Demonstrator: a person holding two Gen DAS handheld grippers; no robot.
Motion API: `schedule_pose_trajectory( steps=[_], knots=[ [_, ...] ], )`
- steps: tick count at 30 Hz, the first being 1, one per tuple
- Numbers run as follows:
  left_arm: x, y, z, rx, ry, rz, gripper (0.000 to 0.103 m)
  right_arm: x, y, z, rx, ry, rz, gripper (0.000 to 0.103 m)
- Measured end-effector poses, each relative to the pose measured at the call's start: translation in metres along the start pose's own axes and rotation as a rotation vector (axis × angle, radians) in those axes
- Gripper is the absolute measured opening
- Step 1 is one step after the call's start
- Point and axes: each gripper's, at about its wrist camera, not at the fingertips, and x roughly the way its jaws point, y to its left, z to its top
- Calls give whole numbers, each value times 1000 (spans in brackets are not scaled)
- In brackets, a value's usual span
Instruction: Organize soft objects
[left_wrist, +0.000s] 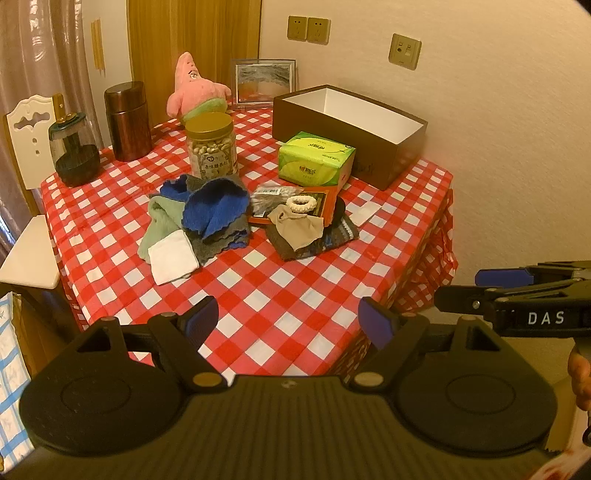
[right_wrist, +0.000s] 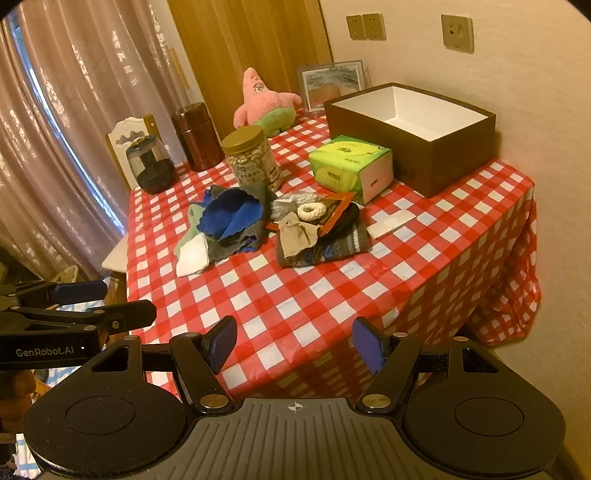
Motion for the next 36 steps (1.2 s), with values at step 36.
schedule_pose_trajectory(
  steps=[36],
  knots=[
    [0, 0, 0, 2, -2, 1, 82, 2, 3, 0, -3, -7, 2, 69]
  ],
)
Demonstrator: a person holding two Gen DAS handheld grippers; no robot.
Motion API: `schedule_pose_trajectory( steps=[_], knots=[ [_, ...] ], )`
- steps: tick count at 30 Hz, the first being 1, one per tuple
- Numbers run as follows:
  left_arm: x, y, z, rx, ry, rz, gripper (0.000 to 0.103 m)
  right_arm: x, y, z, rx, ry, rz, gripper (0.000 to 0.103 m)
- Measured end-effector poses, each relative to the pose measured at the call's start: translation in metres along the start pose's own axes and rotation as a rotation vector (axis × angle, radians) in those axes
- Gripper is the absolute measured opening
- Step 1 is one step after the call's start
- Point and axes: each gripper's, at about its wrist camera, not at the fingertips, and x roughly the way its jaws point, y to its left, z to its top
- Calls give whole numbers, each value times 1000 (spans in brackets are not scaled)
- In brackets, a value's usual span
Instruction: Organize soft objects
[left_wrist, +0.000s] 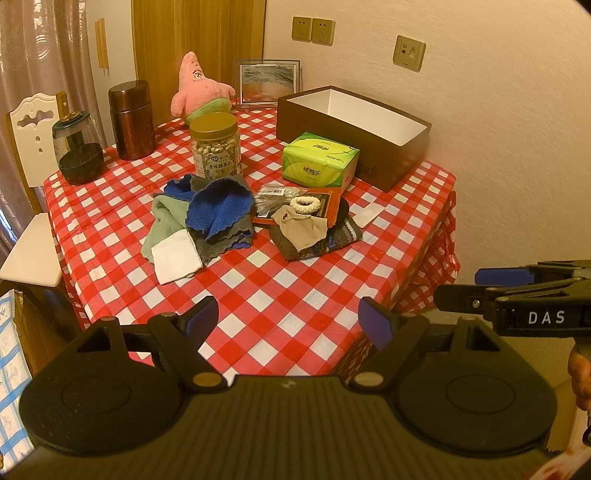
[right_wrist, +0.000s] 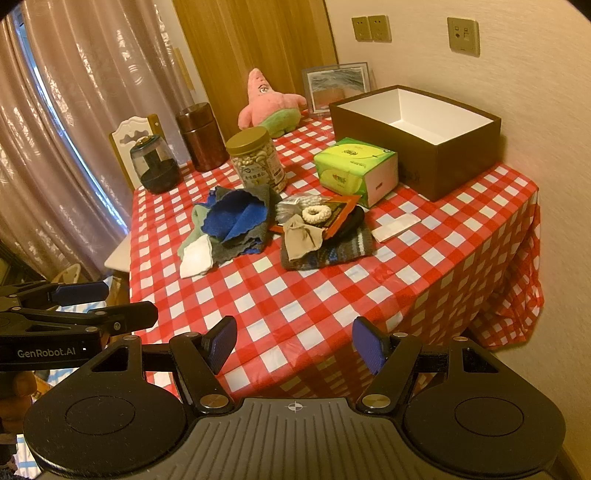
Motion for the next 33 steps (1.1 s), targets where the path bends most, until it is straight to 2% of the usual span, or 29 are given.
schedule_pose_trajectory(
  steps=[33],
  knots=[
    [-3, 13, 1, -4, 2, 3, 82, 8, 1, 1, -1, 2, 4, 69]
  ],
)
